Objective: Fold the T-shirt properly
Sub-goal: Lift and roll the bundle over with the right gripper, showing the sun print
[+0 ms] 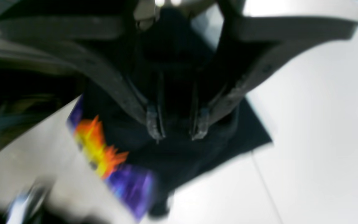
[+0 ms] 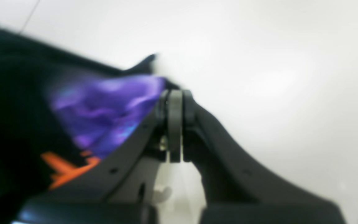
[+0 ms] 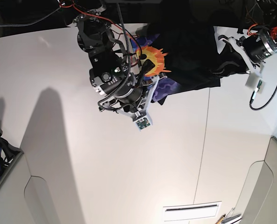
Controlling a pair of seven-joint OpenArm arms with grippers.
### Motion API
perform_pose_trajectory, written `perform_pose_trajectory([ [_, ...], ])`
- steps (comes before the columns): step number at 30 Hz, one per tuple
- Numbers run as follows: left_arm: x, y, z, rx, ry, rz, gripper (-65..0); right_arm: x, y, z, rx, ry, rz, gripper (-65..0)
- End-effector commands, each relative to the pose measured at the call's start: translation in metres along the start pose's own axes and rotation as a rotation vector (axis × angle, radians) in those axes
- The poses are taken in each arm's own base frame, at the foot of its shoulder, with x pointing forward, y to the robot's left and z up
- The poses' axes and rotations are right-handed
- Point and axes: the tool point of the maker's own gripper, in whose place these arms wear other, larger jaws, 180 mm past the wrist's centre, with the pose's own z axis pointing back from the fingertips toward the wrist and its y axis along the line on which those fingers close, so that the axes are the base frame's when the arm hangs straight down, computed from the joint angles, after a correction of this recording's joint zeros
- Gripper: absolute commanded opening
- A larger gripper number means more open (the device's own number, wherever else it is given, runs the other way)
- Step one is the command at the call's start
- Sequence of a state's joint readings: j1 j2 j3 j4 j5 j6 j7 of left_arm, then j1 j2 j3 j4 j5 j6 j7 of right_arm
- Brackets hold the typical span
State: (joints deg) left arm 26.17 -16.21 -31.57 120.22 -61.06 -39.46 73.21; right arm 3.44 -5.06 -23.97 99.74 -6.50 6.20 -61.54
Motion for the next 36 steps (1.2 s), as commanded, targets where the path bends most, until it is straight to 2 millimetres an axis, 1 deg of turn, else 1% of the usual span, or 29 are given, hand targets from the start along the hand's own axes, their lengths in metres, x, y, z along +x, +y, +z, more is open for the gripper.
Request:
perform_pose_trajectory([
  [1, -0.001, 0.002, 0.004, 0.016, 0.013, -0.031, -50.2, 0.017, 0.001, 0.005, 0.008, -0.053, -0.009, -65.0],
  [2, -0.009, 0.005, 0.006, 0.037, 0.046, -0.033, -50.3, 0.017, 0.002, 0.005, 0.013, -0.053, -0.014, -65.0],
  [3, -0.016, 0.008, 0.007, 0.053, 0.072, -0.034, -52.3, 0.017, 0.003, 0.006, 0.022, -0.054, -0.018, -65.0],
  [4, -0.023, 0.01, 0.009, 0.067, 0.097, -0.032, -55.7, 0.018, 0.005, 0.007, 0.034, -0.055, -0.023, -65.0],
  [6, -0.031, 0.013, 0.011, 0.086, 0.126, -0.032, -60.8, 0.021, 0.009, 0.01, 0.056, -0.069, -0.029, -65.0],
  [9, -0.03, 0.02, 0.018, 0.116, 0.114, -0.023, -65.0, 0.031, 0.019, 0.018, 0.114, -0.111, -0.016, -65.0],
  [11, -0.026, 0.028, 0.024, 0.147, 0.088, -0.015, -65.0, 0.037, 0.031, 0.025, 0.186, -0.139, -0.017, -65.0],
  [13, -0.031, 0.035, 0.026, 0.166, 0.098, 0.003, -65.0, 0.038, 0.048, 0.03, 0.273, -0.151, -0.011, -65.0],
  [14, -0.037, 0.04, 0.025, 0.175, 0.115, 0.02, -65.0, 0.035, 0.055, 0.031, 0.304, -0.147, -0.008, -65.0],
  [17, -0.066, 0.054, 0.016, 0.179, 0.162, 0.108, -65.0, 0.021, 0.074, 0.032, 0.351, -0.119, 0.012, -65.0],
  [20, -0.095, 0.06, 0.004, 0.152, 0.186, 0.217, -65.0, 0.006, 0.09, 0.032, 0.367, -0.084, 0.039, -65.0],
  [22, -0.109, 0.061, -0.003, 0.136, 0.2, 0.268, -65.0, -0.006, 0.088, 0.029, 0.307, -0.043, 0.065, -65.0],
  [24, -0.119, 0.061, -0.007, 0.127, 0.211, 0.299, -65.0, -0.012, 0.085, 0.027, 0.246, -0.018, 0.083, -65.0],
  [26, -0.122, 0.062, -0.007, 0.126, 0.212, 0.31, -65.0, -0.013, 0.094, 0.028, 0.254, -0.015, 0.103, -65.0],
  [32, -0.12, 0.061, -0.008, 0.122, 0.206, 0.312, -65.0, -0.019, 0.138, 0.041, 0.404, -0.027, 0.192, -65.0],
  [34, -0.12, 0.061, -0.008, 0.122, 0.204, 0.312, -65.0, -0.019, 0.153, 0.047, 0.478, -0.043, 0.213, -65.0],
  [36, -0.119, 0.061, -0.008, 0.122, 0.202, 0.311, -65.0, -0.018, 0.173, 0.059, 0.609, -0.065, 0.226, -65.0],
])
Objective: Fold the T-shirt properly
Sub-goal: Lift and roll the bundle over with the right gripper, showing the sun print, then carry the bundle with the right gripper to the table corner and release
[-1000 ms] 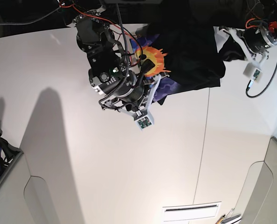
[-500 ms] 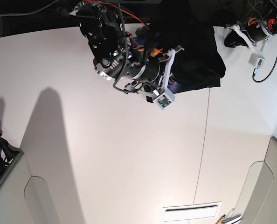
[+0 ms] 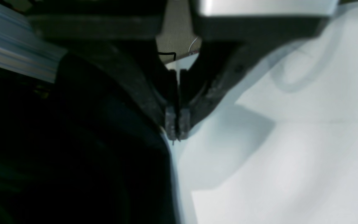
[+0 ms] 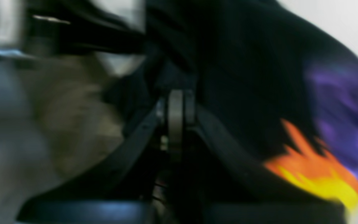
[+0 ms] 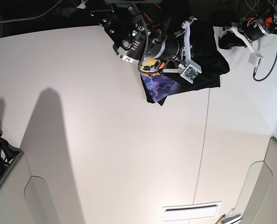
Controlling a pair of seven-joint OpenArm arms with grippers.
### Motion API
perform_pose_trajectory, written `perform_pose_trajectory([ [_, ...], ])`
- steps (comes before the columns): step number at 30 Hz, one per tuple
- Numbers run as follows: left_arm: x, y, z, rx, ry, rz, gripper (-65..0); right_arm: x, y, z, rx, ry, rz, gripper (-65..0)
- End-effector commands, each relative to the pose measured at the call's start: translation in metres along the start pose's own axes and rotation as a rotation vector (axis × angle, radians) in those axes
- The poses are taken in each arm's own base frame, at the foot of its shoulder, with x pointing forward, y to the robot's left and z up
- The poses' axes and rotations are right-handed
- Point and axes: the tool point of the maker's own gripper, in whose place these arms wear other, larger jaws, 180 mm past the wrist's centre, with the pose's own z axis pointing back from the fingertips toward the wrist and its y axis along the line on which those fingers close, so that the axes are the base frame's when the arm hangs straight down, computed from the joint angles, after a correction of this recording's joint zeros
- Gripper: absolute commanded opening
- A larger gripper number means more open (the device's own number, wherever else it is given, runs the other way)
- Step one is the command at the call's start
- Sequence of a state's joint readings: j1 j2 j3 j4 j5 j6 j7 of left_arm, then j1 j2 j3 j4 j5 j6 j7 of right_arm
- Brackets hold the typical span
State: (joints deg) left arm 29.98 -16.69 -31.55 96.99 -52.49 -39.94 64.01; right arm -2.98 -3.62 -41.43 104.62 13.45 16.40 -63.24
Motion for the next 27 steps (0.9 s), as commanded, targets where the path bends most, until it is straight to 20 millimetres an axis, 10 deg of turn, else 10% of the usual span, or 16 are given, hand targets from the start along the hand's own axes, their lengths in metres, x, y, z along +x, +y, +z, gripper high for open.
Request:
perform_pose_trajectory([
  [1, -0.002, 0.005, 0.004, 0.02, 0.016, -0.016, -65.0, 0.02, 0.017, 0.004, 0.082, -0.077, 0.029, -65.0],
  [7, 0.003, -0.001, 0.004, -0.009, -0.008, -0.002, -65.0, 0.039, 0.065, 0.018, 0.35, -0.205, 0.137, -65.0],
  [15, 0.017, -0.007, 0.005, -0.047, -0.062, 0.012, -65.0, 0.061, -0.031, 0.025, -0.005, -0.177, 0.211, -65.0],
  [19, 0.031, -0.006, 0.011, -0.06, -0.12, 0.031, -65.0, 0.062, -0.043, 0.03, 0.023, -0.165, 0.249, -65.0],
  [27, 0.067, 0.011, 0.027, -0.015, -0.243, 0.038, -65.0, -0.006, -0.066, -0.014, 0.107, 0.084, 0.163, -65.0],
])
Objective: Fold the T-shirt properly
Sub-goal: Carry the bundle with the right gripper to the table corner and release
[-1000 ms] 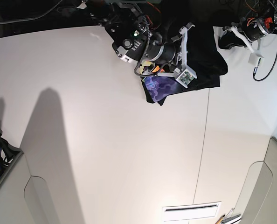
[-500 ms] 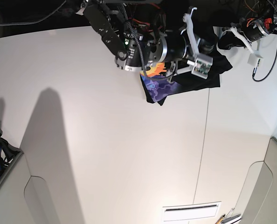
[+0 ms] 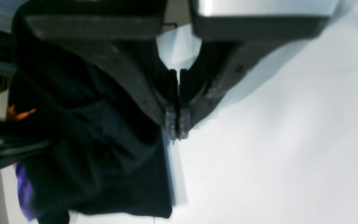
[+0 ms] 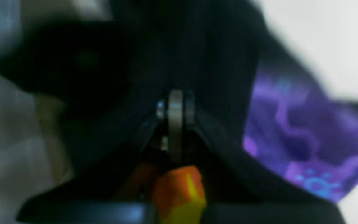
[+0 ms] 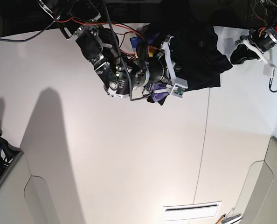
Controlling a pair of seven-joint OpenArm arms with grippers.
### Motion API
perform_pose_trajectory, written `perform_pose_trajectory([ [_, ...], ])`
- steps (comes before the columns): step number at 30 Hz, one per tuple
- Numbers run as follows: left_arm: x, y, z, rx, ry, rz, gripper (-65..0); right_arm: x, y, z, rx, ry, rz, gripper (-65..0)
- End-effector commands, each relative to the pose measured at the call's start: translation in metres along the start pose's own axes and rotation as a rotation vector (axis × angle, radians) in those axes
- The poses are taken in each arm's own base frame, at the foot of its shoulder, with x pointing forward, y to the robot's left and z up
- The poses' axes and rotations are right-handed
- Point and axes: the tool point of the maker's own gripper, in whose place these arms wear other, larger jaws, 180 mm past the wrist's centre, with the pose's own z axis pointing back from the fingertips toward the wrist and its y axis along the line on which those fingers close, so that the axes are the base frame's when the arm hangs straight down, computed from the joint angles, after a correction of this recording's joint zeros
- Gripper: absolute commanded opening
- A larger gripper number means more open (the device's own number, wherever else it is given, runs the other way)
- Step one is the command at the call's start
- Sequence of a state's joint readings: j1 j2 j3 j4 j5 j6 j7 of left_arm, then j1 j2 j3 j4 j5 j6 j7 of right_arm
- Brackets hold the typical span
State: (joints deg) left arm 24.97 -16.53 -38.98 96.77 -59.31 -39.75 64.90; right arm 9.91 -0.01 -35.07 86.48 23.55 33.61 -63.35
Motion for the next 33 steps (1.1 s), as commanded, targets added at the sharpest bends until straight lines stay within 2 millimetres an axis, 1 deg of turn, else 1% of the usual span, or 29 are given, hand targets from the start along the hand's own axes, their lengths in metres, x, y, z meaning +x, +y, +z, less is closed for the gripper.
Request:
perform_pose_trajectory([
  [1, 0.012, -0.001, 0.004, -0.008, -0.036, -0.017, -65.0, 0.014, 0.002, -0.002, 0.029, -0.044, 0.002, -65.0],
  [4, 0.013, -0.002, 0.004, -0.011, -0.039, -0.016, -65.0, -0.003, -0.003, -0.02, 0.056, -0.017, -0.062, -65.0],
  [5, 0.013, -0.002, 0.004, -0.011, -0.039, -0.016, -65.0, -0.009, -0.01, -0.023, 0.03, -0.007, -0.089, -65.0],
  [7, 0.013, -0.002, 0.004, -0.011, -0.039, -0.016, -65.0, -0.021, -0.036, -0.023, -0.086, 0.017, -0.19, -65.0],
  [9, 0.013, -0.002, 0.004, -0.011, -0.039, -0.016, -65.0, -0.032, -0.068, -0.012, -0.216, 0.023, -0.316, -65.0],
  [11, 0.013, -0.002, 0.004, -0.011, -0.039, -0.016, -65.0, -0.043, -0.094, 0.003, -0.308, -0.001, -0.458, -65.0],
  [14, 0.014, -0.002, 0.004, -0.012, -0.044, -0.016, -65.0, -0.063, -0.123, 0.024, -0.394, -0.056, -0.679, -65.0],
  [17, 0.014, -0.002, 0.004, -0.013, -0.044, -0.015, -65.0, -0.092, -0.139, 0.042, -0.46, -0.111, -0.89, -65.0],
  [20, 0.014, -0.002, 0.004, -0.013, -0.044, -0.015, -65.0, -0.123, -0.145, 0.058, -0.513, -0.186, -1.088, -65.0],
  [23, 0.014, -0.002, 0.004, -0.013, -0.044, -0.015, -65.0, -0.148, -0.147, 0.084, -0.592, -0.303, -1.254, -65.0],
  [25, 0.014, -0.002, 0.004, -0.013, -0.044, -0.015, -65.0, -0.161, -0.15, 0.109, -0.655, -0.372, -1.307, -65.0],
  [27, 0.014, -0.002, 0.004, -0.013, -0.044, -0.015, -65.0, -0.174, -0.155, 0.141, -0.739, -0.435, -1.331, -65.0],
  [30, 0.014, -0.002, 0.004, -0.013, -0.044, -0.015, -65.0, -0.185, -0.158, 0.19, -0.868, -0.513, -1.328, -65.0],
  [31, 0.014, -0.002, 0.004, -0.013, -0.044, -0.016, -65.0, -0.188, -0.159, 0.203, -0.906, -0.527, -1.319, -65.0],
  [33, 0.016, -0.003, 0.004, -0.017, -0.048, -0.017, -65.0, -0.194, -0.159, 0.223, -0.963, -0.544, -1.304, -65.0],
])
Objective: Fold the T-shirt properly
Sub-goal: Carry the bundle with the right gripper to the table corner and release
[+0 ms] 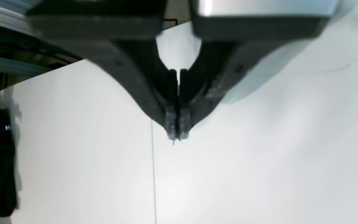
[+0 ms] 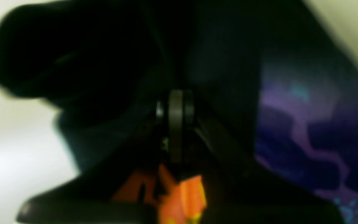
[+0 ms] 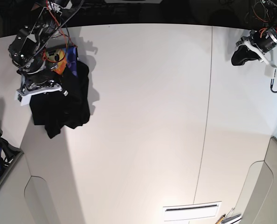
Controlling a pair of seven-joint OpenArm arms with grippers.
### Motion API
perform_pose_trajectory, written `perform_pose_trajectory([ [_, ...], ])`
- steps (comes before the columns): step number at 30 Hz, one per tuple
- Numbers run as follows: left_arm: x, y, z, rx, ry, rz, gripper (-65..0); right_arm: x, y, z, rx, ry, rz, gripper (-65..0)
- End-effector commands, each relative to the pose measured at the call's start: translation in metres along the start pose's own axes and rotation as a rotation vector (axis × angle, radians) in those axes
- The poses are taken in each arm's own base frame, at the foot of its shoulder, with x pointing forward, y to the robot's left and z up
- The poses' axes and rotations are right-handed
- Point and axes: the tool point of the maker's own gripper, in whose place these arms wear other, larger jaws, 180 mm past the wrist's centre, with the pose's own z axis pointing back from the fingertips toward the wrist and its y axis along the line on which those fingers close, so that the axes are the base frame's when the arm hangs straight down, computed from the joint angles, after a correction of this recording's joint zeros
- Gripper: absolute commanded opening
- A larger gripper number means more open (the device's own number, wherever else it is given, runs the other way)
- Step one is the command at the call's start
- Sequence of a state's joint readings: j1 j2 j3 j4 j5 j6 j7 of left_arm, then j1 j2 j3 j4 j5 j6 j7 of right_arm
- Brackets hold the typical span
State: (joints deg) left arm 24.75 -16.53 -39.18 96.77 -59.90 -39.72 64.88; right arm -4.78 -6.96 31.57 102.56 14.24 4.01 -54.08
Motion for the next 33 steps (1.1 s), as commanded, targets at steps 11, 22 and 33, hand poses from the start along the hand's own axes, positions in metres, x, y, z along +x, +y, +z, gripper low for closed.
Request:
perform_pose_trajectory([
  [11, 0.019, -0.004, 0.006, -0.03, -0.052, -0.02, -65.0, 0.073, 0.051, 0.024, 0.184, -0.22, 0.095, -65.0],
  [22, 0.018, -0.005, 0.006, -0.034, -0.052, -0.018, -65.0, 0.064, 0.086, 0.017, 0.225, -0.15, 0.217, -65.0],
  [33, 0.02, -0.006, 0.006, -0.041, -0.057, -0.015, -65.0, 0.057, 0.081, -0.021, 0.172, -0.126, 0.231, -65.0],
])
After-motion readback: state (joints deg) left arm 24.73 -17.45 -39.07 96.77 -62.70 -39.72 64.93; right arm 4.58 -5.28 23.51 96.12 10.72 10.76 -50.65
